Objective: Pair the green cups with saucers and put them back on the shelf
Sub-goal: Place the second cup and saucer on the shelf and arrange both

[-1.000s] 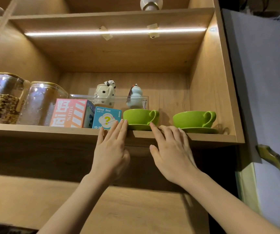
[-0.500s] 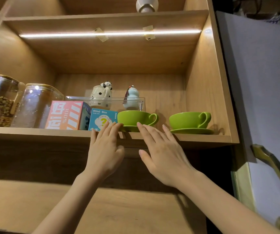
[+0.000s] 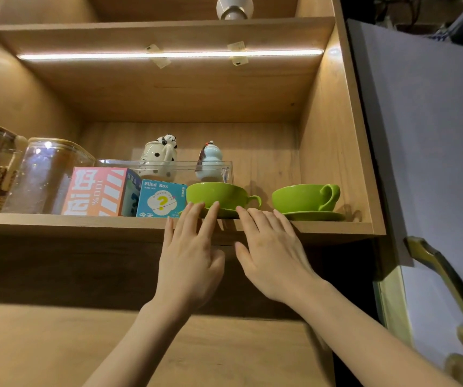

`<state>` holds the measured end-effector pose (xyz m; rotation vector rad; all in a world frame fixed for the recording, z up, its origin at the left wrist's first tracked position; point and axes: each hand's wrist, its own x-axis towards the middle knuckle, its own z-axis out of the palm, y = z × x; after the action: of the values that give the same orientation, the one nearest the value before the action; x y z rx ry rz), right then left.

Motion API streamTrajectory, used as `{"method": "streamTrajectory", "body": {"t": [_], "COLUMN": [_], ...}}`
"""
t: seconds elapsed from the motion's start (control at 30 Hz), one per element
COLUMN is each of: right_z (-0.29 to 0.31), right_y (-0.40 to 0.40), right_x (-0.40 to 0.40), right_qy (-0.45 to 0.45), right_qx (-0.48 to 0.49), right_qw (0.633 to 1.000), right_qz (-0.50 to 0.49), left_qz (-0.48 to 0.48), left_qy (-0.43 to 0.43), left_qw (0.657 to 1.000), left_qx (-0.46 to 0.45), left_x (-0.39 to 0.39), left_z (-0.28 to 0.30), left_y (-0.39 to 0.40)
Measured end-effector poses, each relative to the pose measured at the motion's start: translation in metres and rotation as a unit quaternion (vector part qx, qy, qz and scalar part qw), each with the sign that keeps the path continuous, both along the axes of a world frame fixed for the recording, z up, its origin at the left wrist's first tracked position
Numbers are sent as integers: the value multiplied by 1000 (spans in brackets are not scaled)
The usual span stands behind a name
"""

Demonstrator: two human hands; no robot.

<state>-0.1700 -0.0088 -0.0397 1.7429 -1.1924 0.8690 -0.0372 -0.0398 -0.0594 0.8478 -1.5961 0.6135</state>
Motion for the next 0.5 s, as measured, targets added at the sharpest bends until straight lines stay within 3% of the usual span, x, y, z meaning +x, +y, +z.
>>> {"method": "streamTrajectory", "body": {"t": [0.5], "right_z": [1], "right_y": [0], "right_x": [2], "right_qy": [-2], "right_qx": [17], "right_qw": [1000], "right_qz": [-10], "left_qz": [29], "left_qy": [-27], "left_qw": [999], "left_qx": [-1], "left_x": [2], "left_z": [-3], "left_y": [0]}}
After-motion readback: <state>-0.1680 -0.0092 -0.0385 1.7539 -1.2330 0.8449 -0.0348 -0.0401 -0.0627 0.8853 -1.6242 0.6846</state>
